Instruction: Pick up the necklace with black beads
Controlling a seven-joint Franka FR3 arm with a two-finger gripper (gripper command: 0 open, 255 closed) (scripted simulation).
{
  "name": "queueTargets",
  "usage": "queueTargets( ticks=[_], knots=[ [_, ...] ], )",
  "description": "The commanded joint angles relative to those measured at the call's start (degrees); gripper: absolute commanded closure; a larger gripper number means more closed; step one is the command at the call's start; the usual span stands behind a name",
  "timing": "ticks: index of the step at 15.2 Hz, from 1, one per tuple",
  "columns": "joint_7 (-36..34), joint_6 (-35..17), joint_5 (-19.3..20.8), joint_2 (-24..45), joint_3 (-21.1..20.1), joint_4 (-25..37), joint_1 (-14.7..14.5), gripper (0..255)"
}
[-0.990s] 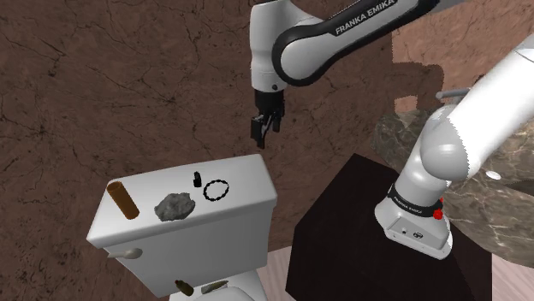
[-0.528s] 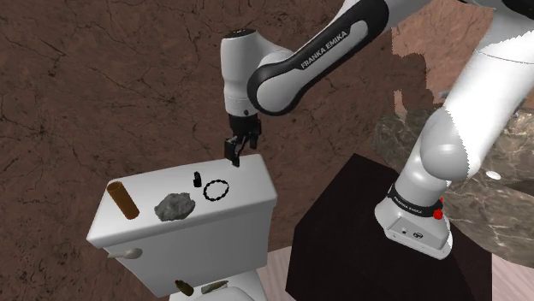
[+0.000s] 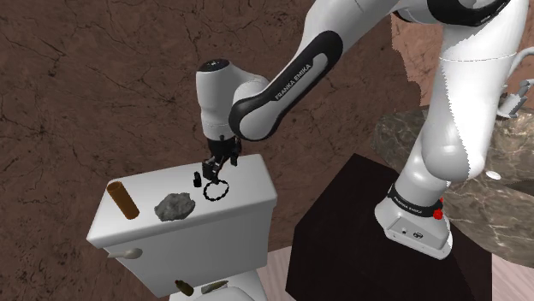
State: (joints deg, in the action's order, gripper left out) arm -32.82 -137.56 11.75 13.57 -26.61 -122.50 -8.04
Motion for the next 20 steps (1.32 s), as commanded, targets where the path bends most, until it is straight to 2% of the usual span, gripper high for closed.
queueTargets(
  ticks=[1,7,8,17,20],
  knots=[
    [-1.01,-1.09,1.17,1.46,0.36,0.25,-0.49,0],
    [-2.55,-3.91,3.32,4.09,1.33,-0.28,-1.20,0],
    [-2.54,-3.99,3.33,4.09,1.34,-0.36,-1.18,255],
    [-2.55,-3.91,3.32,4.10,1.33,-0.27,-1.20,255],
    [-1.54,-2.07,1.91,2.35,0.65,0.04,-0.69,255]
  ],
)
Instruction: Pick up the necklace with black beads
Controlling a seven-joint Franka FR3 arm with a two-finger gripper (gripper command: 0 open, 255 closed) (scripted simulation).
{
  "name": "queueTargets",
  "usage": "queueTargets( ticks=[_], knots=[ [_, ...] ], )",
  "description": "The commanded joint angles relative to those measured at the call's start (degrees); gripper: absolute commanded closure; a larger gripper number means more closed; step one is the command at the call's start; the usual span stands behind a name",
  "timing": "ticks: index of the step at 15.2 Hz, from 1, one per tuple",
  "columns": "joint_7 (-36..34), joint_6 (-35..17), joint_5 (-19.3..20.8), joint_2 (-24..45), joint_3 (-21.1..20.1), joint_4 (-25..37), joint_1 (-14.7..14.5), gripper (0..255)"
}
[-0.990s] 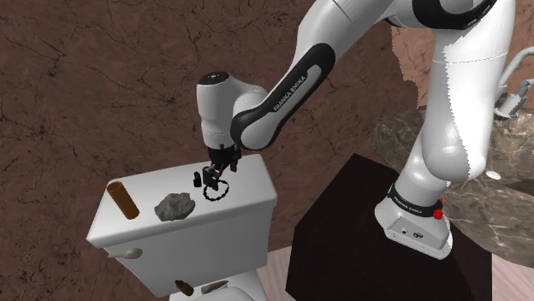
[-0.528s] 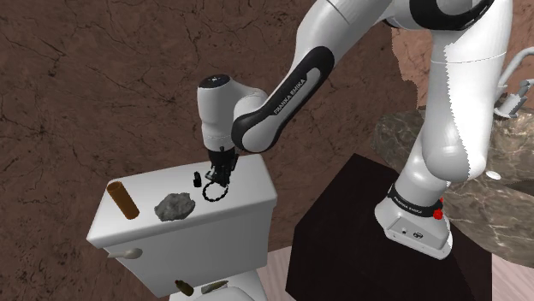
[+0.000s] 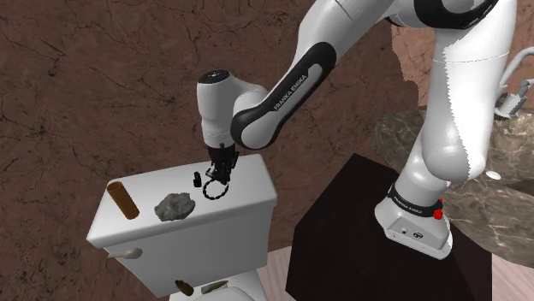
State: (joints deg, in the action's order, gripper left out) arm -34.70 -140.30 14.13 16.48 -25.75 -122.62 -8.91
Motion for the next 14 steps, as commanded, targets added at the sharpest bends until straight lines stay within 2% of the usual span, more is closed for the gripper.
queueTargets(
  ticks=[1,14],
  knots=[
    [0.68,1.30,-0.93,-1.12,-0.41,0.28,0.32,255],
    [3.99,8.58,-5.52,-6.85,-1.95,2.64,1.52,255]
  ],
)
